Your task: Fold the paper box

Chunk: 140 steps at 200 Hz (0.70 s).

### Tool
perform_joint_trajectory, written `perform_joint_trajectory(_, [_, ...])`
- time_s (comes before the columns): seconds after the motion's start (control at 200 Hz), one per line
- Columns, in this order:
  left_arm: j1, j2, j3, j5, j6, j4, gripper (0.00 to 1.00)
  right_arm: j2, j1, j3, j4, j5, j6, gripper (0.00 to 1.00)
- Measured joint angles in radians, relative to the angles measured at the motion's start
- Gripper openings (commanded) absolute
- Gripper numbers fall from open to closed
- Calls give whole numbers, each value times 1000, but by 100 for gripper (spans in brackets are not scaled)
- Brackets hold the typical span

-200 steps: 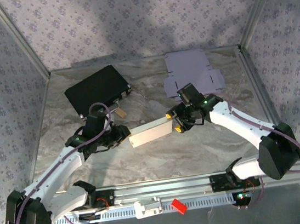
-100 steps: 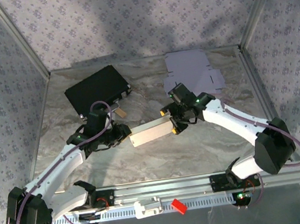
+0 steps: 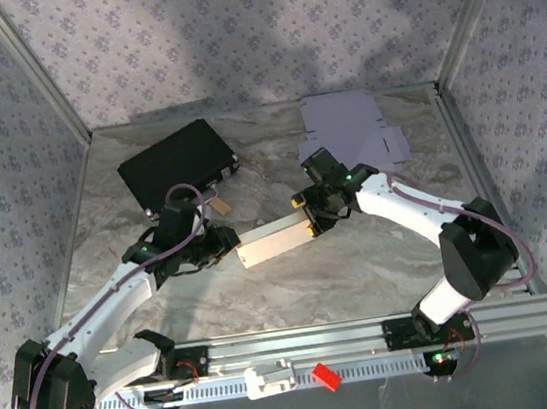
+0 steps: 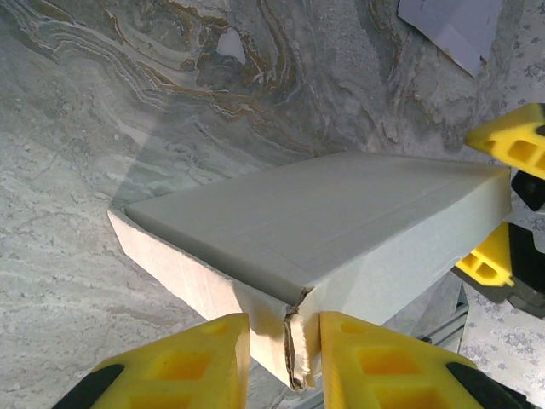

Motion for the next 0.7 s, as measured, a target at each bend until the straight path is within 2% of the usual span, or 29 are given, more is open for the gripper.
perform_joint_trajectory(0.15, [0, 1, 0, -3, 7, -6, 35, 22, -11, 0, 16, -13, -33, 52])
perform_joint_trajectory(0.345, [-3, 2, 7, -3, 13, -28, 41, 29, -19, -17, 89, -20, -70, 40])
perform_joint_trajectory(0.475, [-2, -2, 11, -32, 14, -73, 47, 40, -22, -40, 174, -29, -99, 33])
perform_joint_trajectory(0.7, [43, -95, 51, -66, 12, -163, 50, 42, -38, -101, 335, -36, -201, 27])
